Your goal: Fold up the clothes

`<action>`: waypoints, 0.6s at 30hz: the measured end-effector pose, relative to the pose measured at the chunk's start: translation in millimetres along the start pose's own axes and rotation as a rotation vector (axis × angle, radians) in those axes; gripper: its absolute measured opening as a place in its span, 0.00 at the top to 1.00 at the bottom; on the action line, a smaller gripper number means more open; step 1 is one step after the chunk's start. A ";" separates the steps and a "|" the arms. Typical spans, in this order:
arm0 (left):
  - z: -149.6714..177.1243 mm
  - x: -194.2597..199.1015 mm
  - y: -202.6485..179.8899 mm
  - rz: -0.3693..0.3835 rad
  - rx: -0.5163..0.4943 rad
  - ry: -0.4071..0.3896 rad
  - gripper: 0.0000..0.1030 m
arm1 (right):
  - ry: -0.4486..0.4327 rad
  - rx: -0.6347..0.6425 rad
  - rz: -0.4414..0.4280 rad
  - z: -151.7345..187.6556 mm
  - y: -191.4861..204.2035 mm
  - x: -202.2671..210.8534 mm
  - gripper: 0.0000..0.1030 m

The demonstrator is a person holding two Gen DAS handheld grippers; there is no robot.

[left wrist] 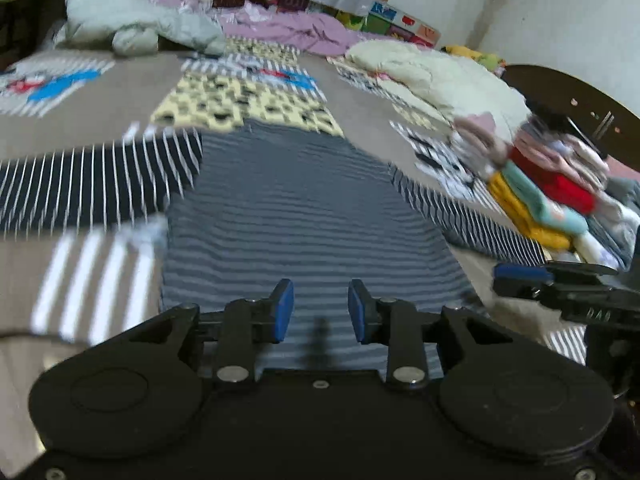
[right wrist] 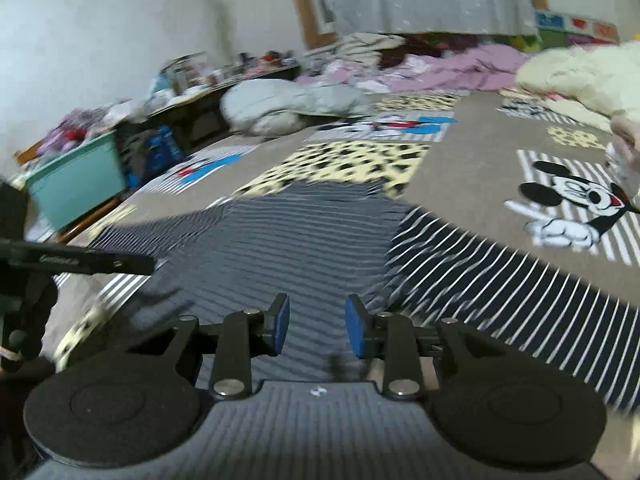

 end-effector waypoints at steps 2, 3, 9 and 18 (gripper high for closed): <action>19.6 0.7 -3.1 0.026 0.014 0.019 0.73 | 0.029 0.034 -0.038 20.3 22.1 7.4 0.69; 30.8 -2.9 -3.6 0.039 0.020 0.031 0.72 | 0.043 0.056 -0.045 28.7 30.9 8.2 0.69; 47.6 4.7 -24.5 -0.005 -0.042 -0.044 0.75 | 0.069 -0.027 0.032 75.3 18.1 -11.0 0.79; 64.4 -1.4 -61.9 0.011 -0.103 -0.044 0.49 | -0.139 -0.409 0.097 80.9 -27.3 49.2 0.70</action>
Point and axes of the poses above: each gripper's, at about its wrist camera, not at the fingertips, and x roughly against the way its jaws point, y to its left, z to its underside, the point moved 3 cm from there along -x, roughly the way its jaws point
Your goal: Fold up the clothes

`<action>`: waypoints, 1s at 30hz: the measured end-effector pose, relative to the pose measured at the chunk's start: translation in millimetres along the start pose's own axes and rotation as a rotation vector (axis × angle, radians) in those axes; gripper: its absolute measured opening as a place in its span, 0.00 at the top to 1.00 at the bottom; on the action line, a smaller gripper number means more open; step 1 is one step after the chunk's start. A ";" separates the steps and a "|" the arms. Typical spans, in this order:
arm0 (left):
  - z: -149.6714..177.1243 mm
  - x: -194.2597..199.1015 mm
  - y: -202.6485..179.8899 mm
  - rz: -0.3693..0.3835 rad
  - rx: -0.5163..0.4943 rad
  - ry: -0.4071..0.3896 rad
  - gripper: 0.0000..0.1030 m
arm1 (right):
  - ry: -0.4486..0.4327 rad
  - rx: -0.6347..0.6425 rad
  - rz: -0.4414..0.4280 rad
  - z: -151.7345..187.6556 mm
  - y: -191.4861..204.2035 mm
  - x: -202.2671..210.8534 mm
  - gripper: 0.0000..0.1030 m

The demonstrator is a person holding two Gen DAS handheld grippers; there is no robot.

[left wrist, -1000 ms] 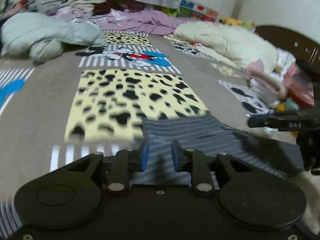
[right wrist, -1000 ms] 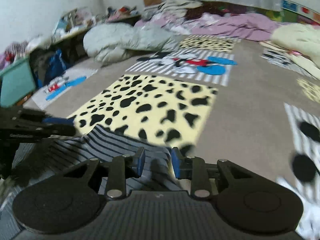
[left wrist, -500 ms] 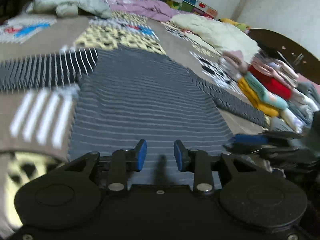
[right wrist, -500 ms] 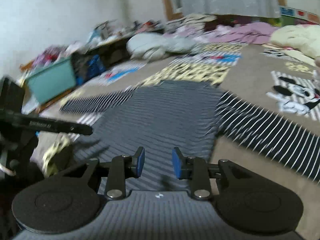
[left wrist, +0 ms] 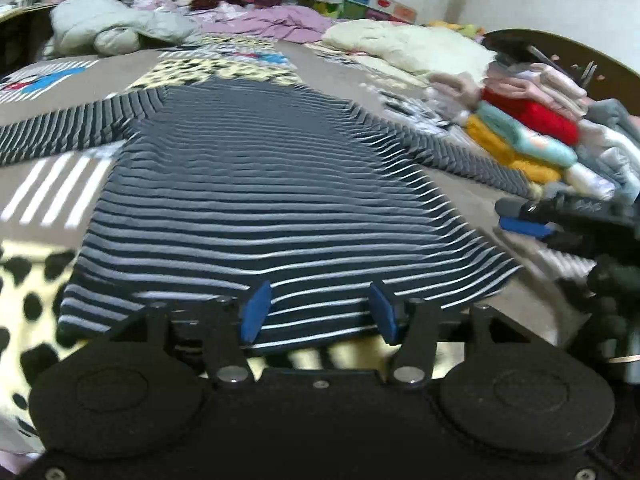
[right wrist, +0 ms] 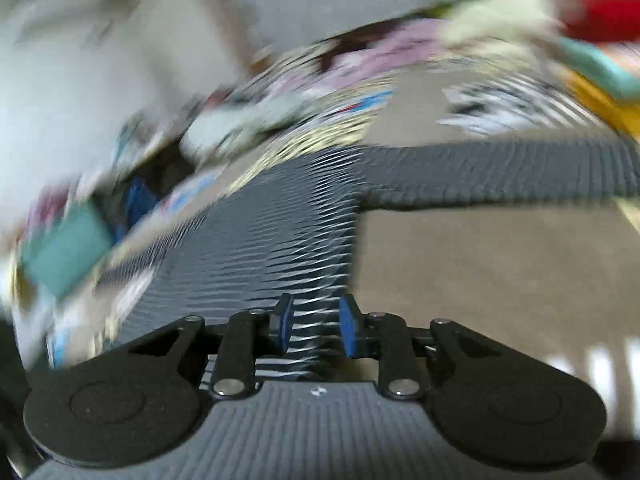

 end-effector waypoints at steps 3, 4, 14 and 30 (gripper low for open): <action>-17.9 7.9 -22.5 0.058 -0.006 -0.037 0.48 | -0.119 -0.253 0.071 -2.7 -49.2 25.1 0.58; -23.8 7.9 -31.7 0.080 -0.016 -0.039 0.46 | -0.175 -0.344 0.084 -3.7 -64.8 33.6 0.49; -62.6 -7.2 -90.8 0.227 0.011 -0.036 0.43 | -0.425 -0.580 0.211 -31.5 -136.0 38.4 0.40; -106.6 -57.4 -73.2 0.131 0.105 -0.031 0.43 | -0.407 -0.539 0.309 -66.0 -165.1 -5.5 0.54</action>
Point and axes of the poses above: each gripper's, at about its wrist camera, not at the fingertips, and x roughly against the way its jaws point, y to its left, z to its underside, the point moved 3 cm from there along -x, roughly the way its jaws point
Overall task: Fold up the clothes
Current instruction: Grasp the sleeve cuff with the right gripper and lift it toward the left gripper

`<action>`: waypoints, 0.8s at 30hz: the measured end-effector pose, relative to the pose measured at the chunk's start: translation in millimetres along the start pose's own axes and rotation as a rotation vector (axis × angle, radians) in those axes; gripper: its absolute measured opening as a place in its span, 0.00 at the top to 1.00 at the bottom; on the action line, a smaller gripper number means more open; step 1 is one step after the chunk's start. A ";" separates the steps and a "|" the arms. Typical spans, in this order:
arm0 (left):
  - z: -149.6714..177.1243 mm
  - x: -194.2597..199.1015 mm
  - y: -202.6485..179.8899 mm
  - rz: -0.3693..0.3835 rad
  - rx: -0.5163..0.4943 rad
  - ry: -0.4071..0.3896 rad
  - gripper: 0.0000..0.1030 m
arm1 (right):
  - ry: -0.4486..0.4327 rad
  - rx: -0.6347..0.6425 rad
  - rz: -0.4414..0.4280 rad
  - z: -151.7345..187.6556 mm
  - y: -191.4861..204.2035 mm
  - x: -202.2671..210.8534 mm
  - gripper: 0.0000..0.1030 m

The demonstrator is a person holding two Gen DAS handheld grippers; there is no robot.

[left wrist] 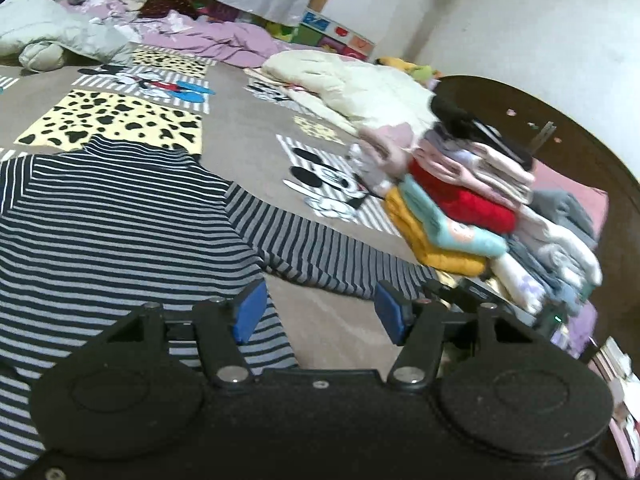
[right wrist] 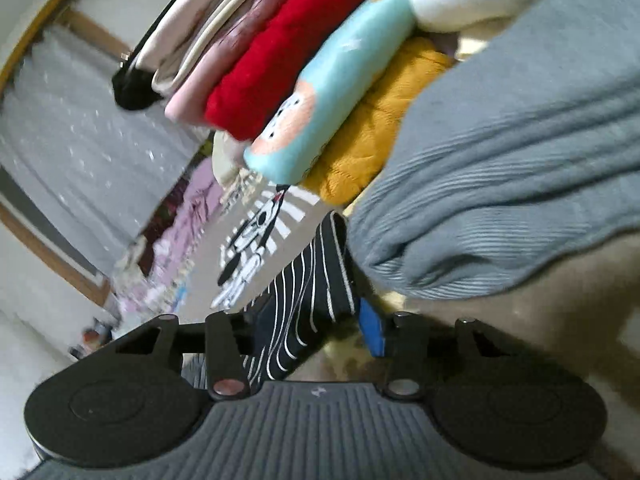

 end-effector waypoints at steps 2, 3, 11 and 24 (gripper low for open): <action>-8.1 -13.0 6.2 -0.033 0.012 0.002 0.43 | -0.005 0.007 0.003 -2.1 3.2 -8.8 0.54; -11.7 -20.6 10.1 -0.043 0.025 0.006 0.43 | -0.009 0.008 0.005 -2.8 3.9 -12.1 0.54; -31.3 -91.7 11.7 -0.036 0.025 0.098 0.43 | -0.027 -0.002 -0.011 -6.0 4.3 -28.9 0.77; -68.2 -165.3 31.0 0.013 0.257 0.242 0.43 | -0.107 0.192 -0.348 -16.2 54.8 -11.4 0.84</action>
Point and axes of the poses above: each gripper's, at about its wrist camera, not at the fingertips, and x roughly against the way its jaws point, y to its left, z to its underside, the point moved 3 cm from there along -x, roughly the way its jaws point
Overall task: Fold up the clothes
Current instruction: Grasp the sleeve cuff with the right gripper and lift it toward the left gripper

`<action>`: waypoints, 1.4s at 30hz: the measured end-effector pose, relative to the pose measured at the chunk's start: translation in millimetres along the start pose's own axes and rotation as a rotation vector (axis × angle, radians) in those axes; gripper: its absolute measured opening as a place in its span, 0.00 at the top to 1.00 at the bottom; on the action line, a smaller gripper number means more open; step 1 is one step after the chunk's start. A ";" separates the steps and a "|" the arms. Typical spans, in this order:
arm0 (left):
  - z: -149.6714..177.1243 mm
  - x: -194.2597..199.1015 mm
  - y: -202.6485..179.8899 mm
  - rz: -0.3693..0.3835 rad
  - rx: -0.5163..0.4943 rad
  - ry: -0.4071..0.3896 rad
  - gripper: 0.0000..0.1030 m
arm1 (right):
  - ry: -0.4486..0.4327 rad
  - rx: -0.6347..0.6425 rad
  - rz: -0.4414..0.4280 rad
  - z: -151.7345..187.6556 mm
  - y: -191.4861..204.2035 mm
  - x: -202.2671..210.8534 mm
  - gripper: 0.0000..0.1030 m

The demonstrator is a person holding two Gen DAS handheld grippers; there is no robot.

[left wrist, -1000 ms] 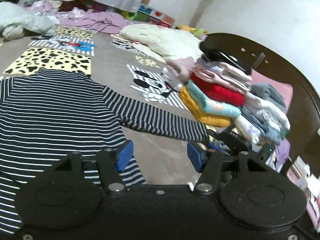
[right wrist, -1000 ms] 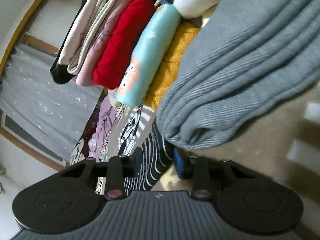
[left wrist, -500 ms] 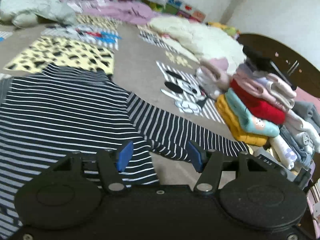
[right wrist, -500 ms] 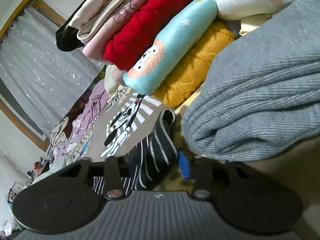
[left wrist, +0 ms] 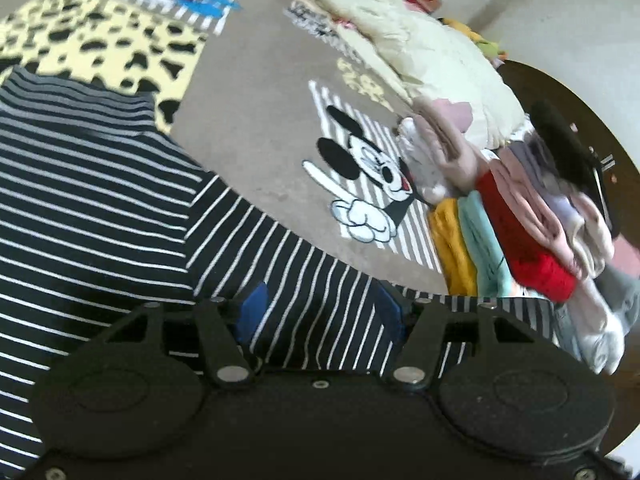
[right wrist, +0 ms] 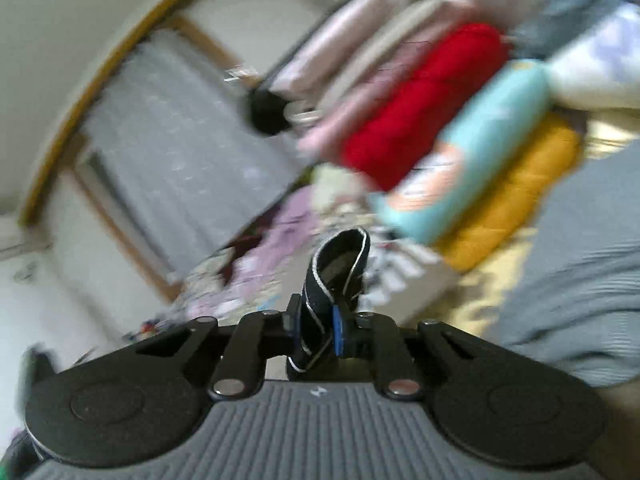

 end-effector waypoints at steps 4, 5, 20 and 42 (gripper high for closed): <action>-12.0 15.9 16.5 0.066 0.078 0.015 0.43 | 0.062 0.135 -0.193 7.6 43.2 11.3 0.84; -13.3 23.0 23.3 0.093 0.108 0.023 0.43 | 0.087 0.175 -0.238 13.2 56.1 9.1 0.84; 51.7 147.2 59.0 0.162 0.152 -0.104 0.35 | 0.276 0.679 -0.251 123.2 144.9 18.6 0.85; 94.6 121.0 96.8 -0.016 0.231 -0.128 0.44 | 0.385 0.758 -0.212 111.6 151.2 45.8 0.78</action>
Point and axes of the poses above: each gripper's, at about its wrist camera, not at the fingertips, and x roughly against the way its jaws point, y to its left, z to its underside, the point moved 3 cm from there along -x, roughly the way its jaws point
